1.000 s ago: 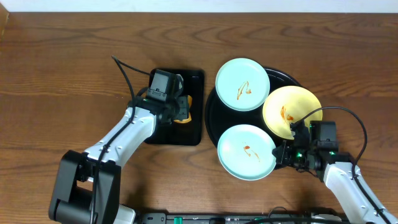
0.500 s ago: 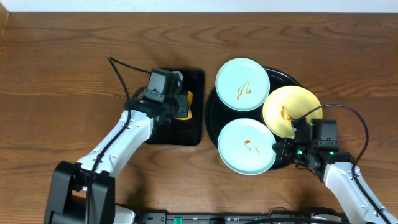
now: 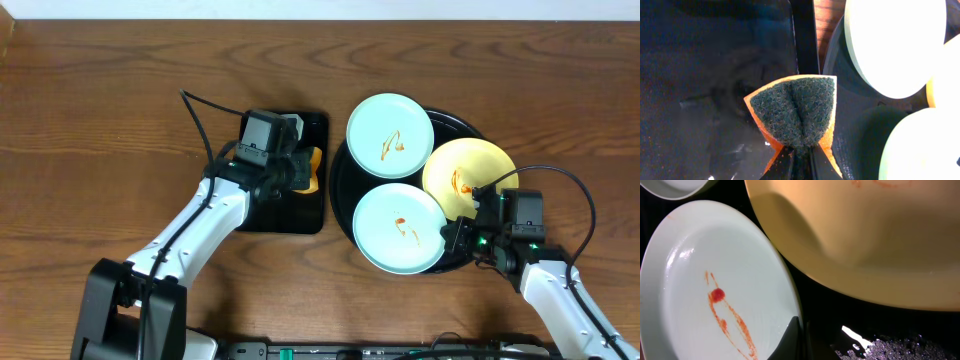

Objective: Clean dirty plates on tray and stack at the side
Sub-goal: 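Scrub the front green plate with the sponge held in the left gripper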

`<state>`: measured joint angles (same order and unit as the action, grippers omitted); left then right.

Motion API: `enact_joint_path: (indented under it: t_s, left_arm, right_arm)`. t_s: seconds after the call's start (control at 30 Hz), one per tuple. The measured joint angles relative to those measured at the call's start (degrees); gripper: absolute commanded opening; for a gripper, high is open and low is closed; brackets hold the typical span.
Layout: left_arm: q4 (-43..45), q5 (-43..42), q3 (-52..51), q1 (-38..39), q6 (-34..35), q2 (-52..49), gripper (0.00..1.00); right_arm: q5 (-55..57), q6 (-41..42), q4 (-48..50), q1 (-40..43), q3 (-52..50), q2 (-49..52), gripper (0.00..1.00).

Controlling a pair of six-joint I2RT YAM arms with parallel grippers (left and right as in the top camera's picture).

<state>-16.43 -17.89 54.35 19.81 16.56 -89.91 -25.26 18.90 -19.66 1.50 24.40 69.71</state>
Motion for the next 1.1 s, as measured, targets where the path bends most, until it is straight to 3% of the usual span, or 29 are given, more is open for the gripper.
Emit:
enact_joint_path:
  t_s: [0.23, 0.4, 0.77, 1.1]
  left_arm:
    - [3.63, -0.85, -0.02, 0.13, 0.44, 0.02, 0.08]
    - [9.33, -6.05, 0.09, 1.9, 4.46, 0.02, 0.07]
    - [12.02, -10.16, 4.63, 19.85, 14.27, -0.07, 0.07]
    - [16.28, -10.49, 4.63, 28.68, 24.15, -8.85, 0.07]
  right_arm:
    - [0.04, 0.02, -0.44, 0.0, 0.0, 0.0, 0.01]
    - [0.13, 0.02, -0.48, 0.0, 0.0, 0.0, 0.01]
    - [0.2, 0.02, -1.14, 0.0, 0.0, 0.0, 0.01]
    - [0.37, 0.02, -2.4, 0.0, 0.0, 0.0, 0.01]
